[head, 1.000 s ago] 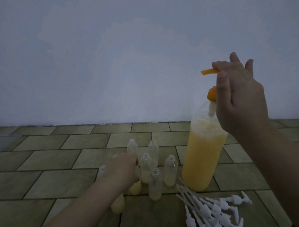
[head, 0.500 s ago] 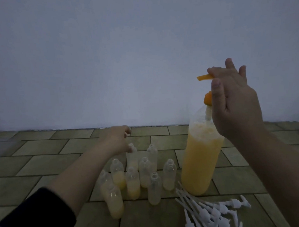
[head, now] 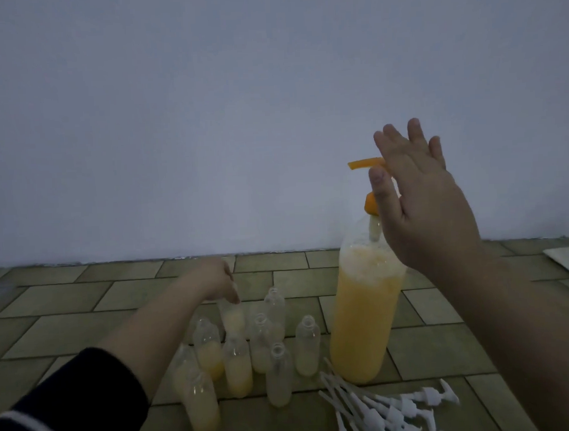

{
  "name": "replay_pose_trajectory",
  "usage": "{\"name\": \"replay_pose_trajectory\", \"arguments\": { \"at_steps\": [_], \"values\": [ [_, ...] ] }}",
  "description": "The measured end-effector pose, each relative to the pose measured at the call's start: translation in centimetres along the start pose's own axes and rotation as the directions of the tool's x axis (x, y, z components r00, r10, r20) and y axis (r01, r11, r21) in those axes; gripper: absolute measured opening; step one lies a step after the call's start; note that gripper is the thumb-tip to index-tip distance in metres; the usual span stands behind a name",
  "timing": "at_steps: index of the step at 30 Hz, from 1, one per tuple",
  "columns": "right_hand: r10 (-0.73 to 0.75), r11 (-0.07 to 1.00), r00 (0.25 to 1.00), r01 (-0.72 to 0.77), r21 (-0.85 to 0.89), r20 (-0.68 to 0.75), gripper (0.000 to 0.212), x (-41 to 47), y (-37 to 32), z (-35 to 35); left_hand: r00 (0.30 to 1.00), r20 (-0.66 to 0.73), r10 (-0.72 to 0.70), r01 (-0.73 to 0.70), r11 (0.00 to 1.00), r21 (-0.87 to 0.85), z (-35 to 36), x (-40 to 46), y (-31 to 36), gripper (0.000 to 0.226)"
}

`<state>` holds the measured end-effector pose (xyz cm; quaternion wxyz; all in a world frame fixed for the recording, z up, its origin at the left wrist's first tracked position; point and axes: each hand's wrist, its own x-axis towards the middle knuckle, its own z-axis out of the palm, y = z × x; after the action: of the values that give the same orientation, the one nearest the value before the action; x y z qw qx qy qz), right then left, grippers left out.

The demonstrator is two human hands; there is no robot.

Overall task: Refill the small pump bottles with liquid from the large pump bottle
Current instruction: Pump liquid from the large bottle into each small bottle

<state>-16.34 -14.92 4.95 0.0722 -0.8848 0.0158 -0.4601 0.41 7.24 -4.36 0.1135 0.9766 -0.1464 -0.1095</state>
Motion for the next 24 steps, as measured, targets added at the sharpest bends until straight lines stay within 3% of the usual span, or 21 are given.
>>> {"name": "replay_pose_trajectory", "arguments": {
  "at_steps": [4, 6, 9, 11, 12, 13, 15, 17, 19, 24],
  "values": [
    [-0.026, 1.0, 0.997, 0.026, -0.004, 0.077, 0.063, 0.3, 0.5, -0.3, 0.96, -0.273, -0.057, -0.032, 0.95, -0.312, -5.0, -2.8, -1.3, 0.04],
    [-0.032, 0.999, 0.997, 0.032, 0.006, 0.071, 0.064, 0.3, 0.5, -0.3, 0.905, -0.417, -0.091, -0.169, 0.821, -0.546, -6.7, -4.5, -1.2, 0.032],
    [-0.034, 0.999, 0.996, 0.033, 0.015, 0.077, 0.064, 0.4, 0.5, -0.4, 0.832, -0.547, -0.091, -0.464, 0.424, -0.778, -7.7, -6.6, 1.2, 0.018],
    [-0.039, 0.999, 0.996, 0.038, 0.022, 0.084, 0.065, 0.4, 0.6, -0.5, 0.837, -0.54, -0.087, -0.53, 0.111, -0.841, -7.5, -7.7, 3.9, 0.012],
    [-0.038, 0.999, 0.996, 0.036, 0.027, 0.085, 0.065, 0.3, 0.6, -0.5, 0.855, -0.515, -0.066, -0.514, 0.035, -0.857, -7.1, -8.1, 5.3, 0.014],
    [-0.033, 0.999, 0.996, 0.03, 0.033, 0.084, 0.065, 0.2, 0.6, -0.5, 0.857, -0.515, -0.028, -0.511, 0.085, -0.855, -6.5, -8.4, 6.5, 0.018],
    [-0.02, 0.999, 0.997, 0.017, 0.036, 0.081, 0.065, 0.1, 0.5, -0.4, 0.82, -0.553, 0.147, -0.561, 0.394, -0.728, -5.1, -8.8, 8.4, 0.029],
    [-0.007, 0.999, 0.997, 0.004, 0.035, 0.079, 0.064, 0.1, 0.3, -0.4, 0.803, -0.517, 0.297, -0.587, 0.544, -0.599, -3.7, -8.7, 9.6, 0.03],
    [0.004, 0.999, 0.997, -0.007, 0.04, 0.073, 0.062, 0.2, 0.2, -0.5, 0.807, -0.479, 0.345, -0.584, 0.587, -0.561, -3.1, -8.6, 10.5, 0.028],
    [0.021, 0.998, 0.998, -0.024, 0.064, 0.055, 0.058, 0.1, 0.0, -0.4, 0.743, -0.582, 0.331, -0.626, 0.652, -0.428, -3.4, -8.2, 11.7, 0.036]
  ]
}}
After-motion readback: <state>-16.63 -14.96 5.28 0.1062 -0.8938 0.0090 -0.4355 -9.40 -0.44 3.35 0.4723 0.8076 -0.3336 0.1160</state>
